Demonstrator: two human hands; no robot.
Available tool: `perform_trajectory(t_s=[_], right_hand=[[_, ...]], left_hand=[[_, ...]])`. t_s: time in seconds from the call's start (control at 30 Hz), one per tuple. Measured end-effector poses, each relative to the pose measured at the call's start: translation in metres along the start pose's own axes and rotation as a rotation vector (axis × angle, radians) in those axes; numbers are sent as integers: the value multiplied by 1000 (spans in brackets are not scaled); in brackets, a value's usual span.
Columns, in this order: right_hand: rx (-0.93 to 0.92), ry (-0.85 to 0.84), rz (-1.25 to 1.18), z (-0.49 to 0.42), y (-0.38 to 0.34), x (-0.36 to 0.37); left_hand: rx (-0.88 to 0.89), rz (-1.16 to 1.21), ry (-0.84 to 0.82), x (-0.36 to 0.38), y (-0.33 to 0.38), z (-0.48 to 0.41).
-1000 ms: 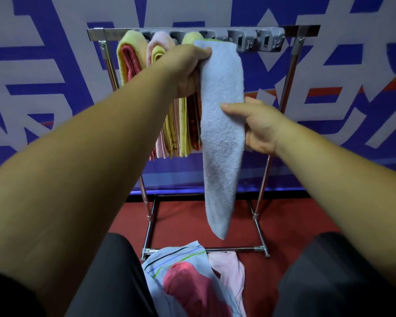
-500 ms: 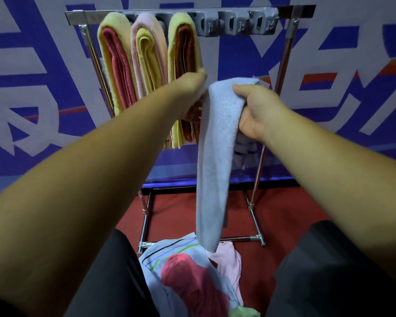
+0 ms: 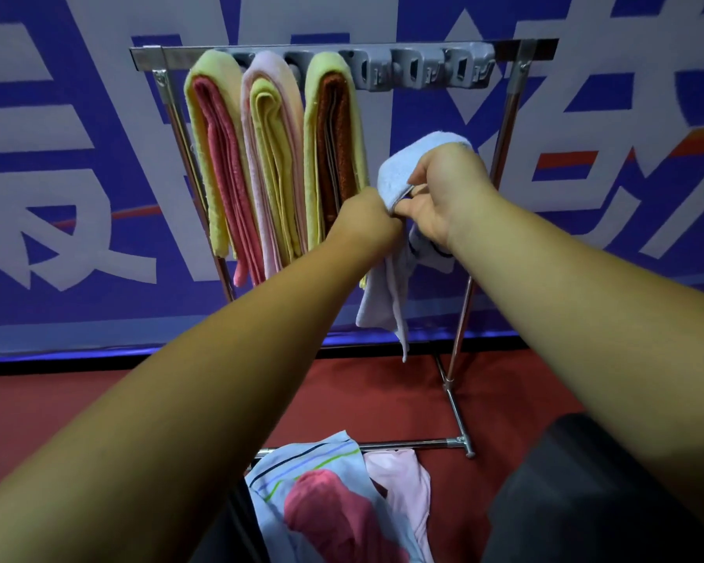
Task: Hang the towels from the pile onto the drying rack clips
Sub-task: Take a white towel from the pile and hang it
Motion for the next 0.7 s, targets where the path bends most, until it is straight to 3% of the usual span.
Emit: perform_trajectory(t_s=[0.2, 0.37, 0.47, 0.63, 0.7], right_hand=[[-90, -52, 150, 3, -22, -12], [-82, 96, 2, -12, -13, -37], [44, 143, -69, -22, 4, -53], [107, 141, 470, -27, 17, -62], [247, 151, 663, -28, 22, -66]], left_hand=[[-29, -62, 104, -13, 5, -16], [-7, -169, 101, -16, 14, -16], [88, -161, 150, -22, 31, -15], [274, -143, 171, -28, 69, -18], [324, -171, 169, -29, 81, -19]])
Point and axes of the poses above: each hand's wrist, its own z-axis away from the middle knuckle, its own x-axis out of the palm, y = z × x, the point moved 8 cm from there along -z, towards the middle knuckle, and after that the axes turned 15 degrees about z, right-handed, at the moved point
